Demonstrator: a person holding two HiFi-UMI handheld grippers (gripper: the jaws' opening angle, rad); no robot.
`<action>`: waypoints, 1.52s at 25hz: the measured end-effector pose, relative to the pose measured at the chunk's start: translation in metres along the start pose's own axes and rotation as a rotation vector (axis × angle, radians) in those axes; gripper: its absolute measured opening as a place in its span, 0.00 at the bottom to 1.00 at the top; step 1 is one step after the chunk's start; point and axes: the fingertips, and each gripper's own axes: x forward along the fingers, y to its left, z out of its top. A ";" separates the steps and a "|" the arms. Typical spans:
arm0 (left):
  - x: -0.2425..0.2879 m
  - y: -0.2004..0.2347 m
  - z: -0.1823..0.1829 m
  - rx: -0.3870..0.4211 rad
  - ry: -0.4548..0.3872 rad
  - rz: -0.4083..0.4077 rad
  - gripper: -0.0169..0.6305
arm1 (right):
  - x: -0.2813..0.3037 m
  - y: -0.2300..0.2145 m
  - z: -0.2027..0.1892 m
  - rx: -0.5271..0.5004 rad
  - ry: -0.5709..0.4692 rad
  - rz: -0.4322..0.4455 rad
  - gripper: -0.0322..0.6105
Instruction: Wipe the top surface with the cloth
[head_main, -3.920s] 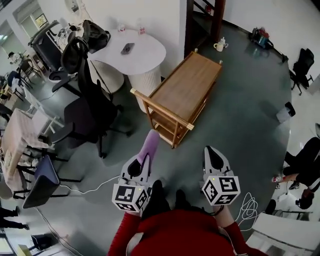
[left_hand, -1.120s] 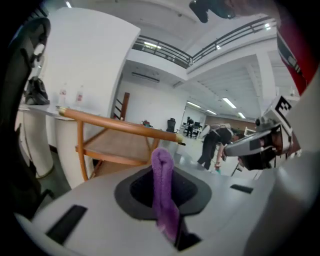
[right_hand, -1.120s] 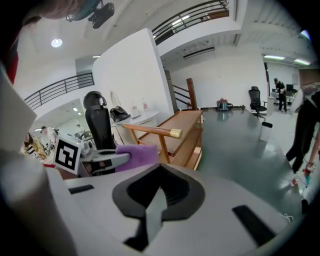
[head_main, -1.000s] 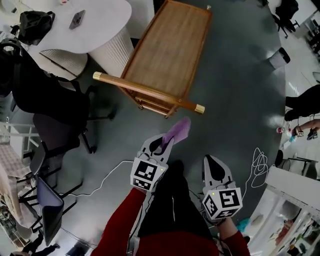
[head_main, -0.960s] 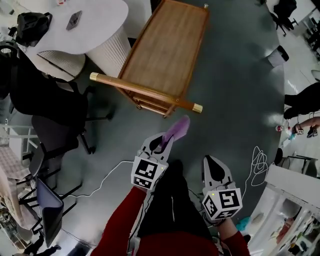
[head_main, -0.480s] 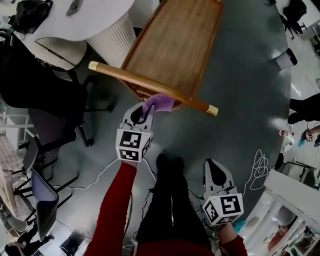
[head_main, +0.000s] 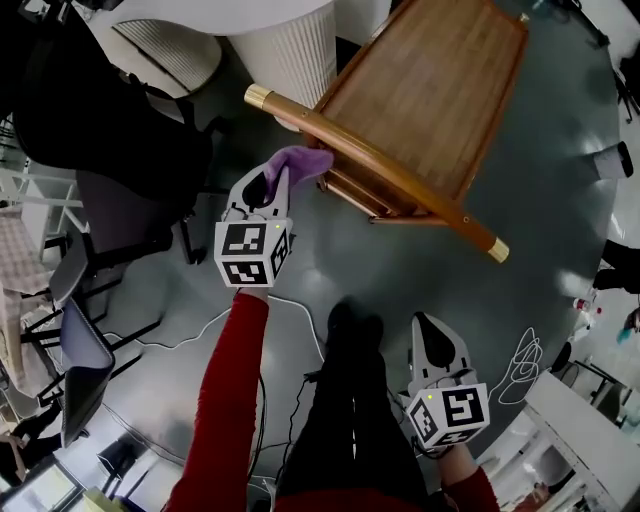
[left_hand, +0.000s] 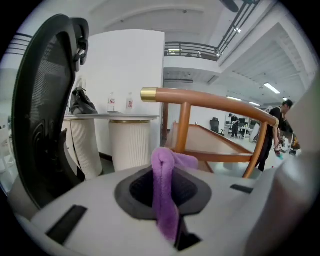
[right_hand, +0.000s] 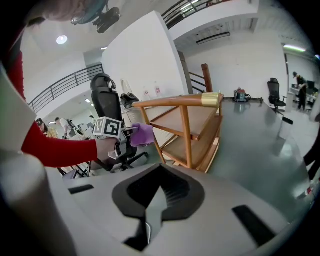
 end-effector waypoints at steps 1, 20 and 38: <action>-0.002 0.004 0.002 0.000 -0.004 0.008 0.10 | 0.001 0.001 0.001 -0.005 0.000 0.002 0.05; -0.045 -0.237 -0.172 0.144 0.236 -0.536 0.10 | -0.023 -0.044 -0.066 0.124 -0.043 -0.110 0.05; 0.057 -0.143 -0.134 0.181 0.146 -0.250 0.10 | 0.031 -0.038 -0.077 0.034 -0.016 -0.036 0.05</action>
